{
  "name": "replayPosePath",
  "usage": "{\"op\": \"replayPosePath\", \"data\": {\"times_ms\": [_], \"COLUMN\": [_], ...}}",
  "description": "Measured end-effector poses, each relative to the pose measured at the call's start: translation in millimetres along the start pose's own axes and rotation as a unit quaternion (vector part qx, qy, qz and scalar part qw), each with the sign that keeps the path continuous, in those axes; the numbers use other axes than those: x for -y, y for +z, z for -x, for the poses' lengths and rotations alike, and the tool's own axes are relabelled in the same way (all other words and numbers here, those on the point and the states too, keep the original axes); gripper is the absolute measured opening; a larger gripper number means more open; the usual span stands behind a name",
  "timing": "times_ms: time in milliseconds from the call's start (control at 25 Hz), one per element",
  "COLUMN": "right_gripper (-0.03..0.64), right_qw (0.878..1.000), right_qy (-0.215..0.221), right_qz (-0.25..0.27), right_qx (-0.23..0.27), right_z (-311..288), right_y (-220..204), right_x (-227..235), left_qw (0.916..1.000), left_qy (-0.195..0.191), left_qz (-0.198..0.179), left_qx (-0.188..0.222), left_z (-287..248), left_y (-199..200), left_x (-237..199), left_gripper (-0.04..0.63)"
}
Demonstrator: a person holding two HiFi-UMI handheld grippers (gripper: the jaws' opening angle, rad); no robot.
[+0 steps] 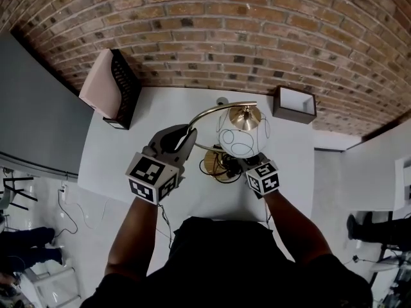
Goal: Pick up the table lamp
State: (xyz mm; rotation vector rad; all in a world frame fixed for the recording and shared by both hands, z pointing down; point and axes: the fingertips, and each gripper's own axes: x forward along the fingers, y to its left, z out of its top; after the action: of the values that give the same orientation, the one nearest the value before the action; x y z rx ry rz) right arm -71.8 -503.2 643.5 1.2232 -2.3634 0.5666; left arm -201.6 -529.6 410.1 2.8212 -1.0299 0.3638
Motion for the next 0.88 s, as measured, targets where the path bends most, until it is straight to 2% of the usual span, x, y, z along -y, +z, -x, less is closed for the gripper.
{"op": "replayPosePath", "data": {"times_ms": [400,640,880], "right_gripper": [0.049,0.051,0.051], "right_qw": [1.000,0.999,0.999], "right_qy": [-0.015,-0.016,-0.015], "right_qz": [0.015,0.019,0.009], "right_qx": [0.020,0.030,0.042], "right_z": [54.1,83.6,99.0], "right_y": [24.6,31.7,28.4], "right_x": [-24.6,-46.1,-58.7], "left_qw": [0.9992,0.9988,0.9980], "left_qy": [-0.024,-0.031,-0.038], "left_qz": [-0.018,-0.003,-0.016], "left_qx": [0.027,0.037,0.047], "left_z": [35.2,57.5,70.2], "left_y": [41.4,55.0,60.1], "left_x": [29.5,39.2,55.1], "left_gripper": [0.046,0.046,0.046]}}
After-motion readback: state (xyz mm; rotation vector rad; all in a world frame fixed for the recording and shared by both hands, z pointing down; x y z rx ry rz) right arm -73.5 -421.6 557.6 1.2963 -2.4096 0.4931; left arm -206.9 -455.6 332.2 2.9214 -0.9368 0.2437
